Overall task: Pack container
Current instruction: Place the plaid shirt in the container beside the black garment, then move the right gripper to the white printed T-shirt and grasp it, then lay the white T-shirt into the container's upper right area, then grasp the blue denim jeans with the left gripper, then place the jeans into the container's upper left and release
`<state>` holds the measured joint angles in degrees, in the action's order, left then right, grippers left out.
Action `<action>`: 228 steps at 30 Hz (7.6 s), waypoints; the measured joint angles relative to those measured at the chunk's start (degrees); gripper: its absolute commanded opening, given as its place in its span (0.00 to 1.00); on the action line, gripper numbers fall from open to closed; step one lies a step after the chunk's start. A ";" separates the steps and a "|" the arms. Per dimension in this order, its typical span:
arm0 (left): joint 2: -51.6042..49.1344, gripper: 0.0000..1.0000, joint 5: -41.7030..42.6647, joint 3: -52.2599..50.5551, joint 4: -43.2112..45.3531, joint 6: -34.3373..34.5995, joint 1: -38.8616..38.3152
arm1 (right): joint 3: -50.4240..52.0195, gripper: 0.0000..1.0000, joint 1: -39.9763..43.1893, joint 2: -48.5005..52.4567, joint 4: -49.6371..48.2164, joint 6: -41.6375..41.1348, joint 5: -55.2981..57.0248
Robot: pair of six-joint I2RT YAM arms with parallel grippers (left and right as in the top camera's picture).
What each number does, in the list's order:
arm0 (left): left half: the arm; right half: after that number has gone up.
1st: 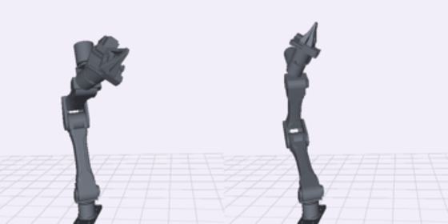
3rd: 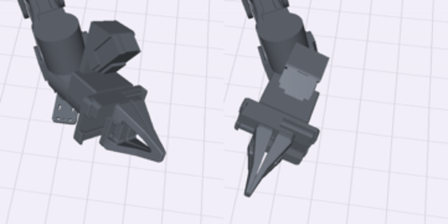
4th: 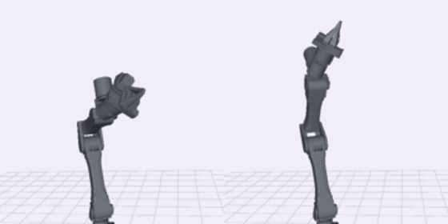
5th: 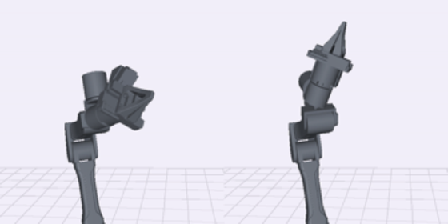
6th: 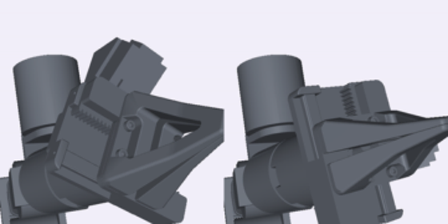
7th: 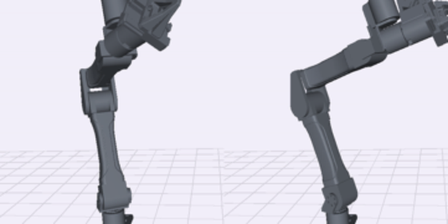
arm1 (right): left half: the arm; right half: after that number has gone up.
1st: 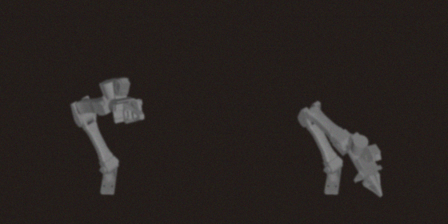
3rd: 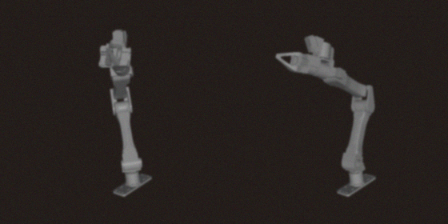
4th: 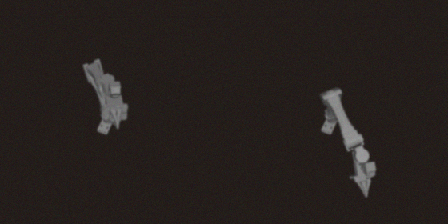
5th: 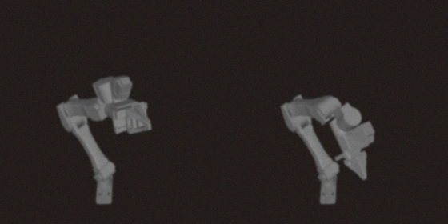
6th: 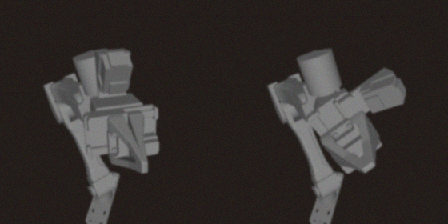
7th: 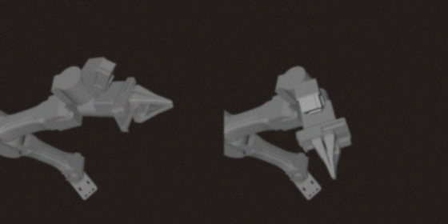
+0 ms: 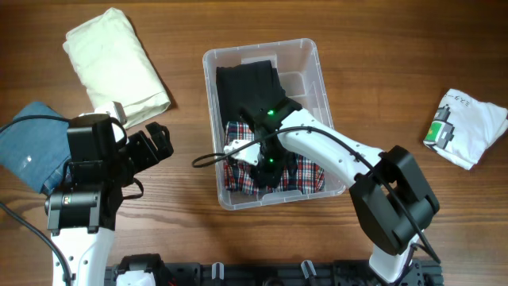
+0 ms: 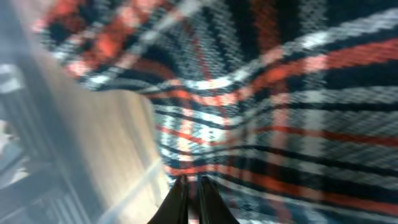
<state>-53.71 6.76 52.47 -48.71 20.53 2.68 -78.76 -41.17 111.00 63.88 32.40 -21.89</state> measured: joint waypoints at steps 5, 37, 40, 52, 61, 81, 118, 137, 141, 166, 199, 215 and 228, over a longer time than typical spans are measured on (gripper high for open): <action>0.00 1.00 0.02 0.00 0.00 0.00 0.00 | 0.00 0.16 0.00 0.00 -0.02 -0.02 -2.43; 0.00 1.00 0.00 0.00 -0.57 0.00 0.00 | 7.93 1.00 87.01 -15.02 -21.55 -46.49 13.92; 0.00 1.00 0.00 0.00 -1.25 0.00 0.00 | 8.15 1.00 88.85 -9.68 -24.30 -43.67 10.21; 0.00 1.00 0.00 0.00 -1.70 0.00 0.00 | 8.24 1.00 89.39 0.85 -34.18 -39.54 6.27; 0.00 1.00 0.00 0.00 -1.73 0.00 0.00 | 7.91 0.04 90.12 4.59 -37.57 -36.20 -10.32; 0.00 1.00 0.00 0.00 -1.79 0.00 0.00 | 8.41 0.04 53.33 -37.92 -36.50 -34.97 -27.45; -1.16 1.00 0.02 0.00 -2.16 0.00 0.00 | 8.31 0.04 17.09 -26.36 -40.24 -36.83 0.50; -1.97 1.00 0.00 0.00 -2.78 0.00 0.00 | 5.53 0.27 14.08 -1.55 -37.16 -38.93 24.37; -1.97 1.00 0.00 0.00 -2.78 0.00 0.00 | 7.50 0.57 14.36 -7.63 -35.12 -37.68 26.56; -23.54 1.00 -3.72 0.24 8.02 13.77 56.17 | 7.50 0.99 14.80 -29.07 -20.13 -30.18 27.89; -39.65 0.04 35.12 0.90 29.90 -0.09 51.19 | 7.50 1.00 14.86 -32.15 -19.15 -32.57 29.18; 3.13 0.04 24.37 0.76 28.28 3.78 -4.24 | 7.54 1.00 45.09 -45.97 -16.06 -46.31 27.02; -32.15 0.04 -3.37 0.28 52.78 7.48 -39.98 | 7.54 1.00 45.09 -39.30 -13.68 -46.73 23.56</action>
<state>-85.86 3.40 52.75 4.08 28.01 -37.30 -71.22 3.92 71.70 50.19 -14.33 1.67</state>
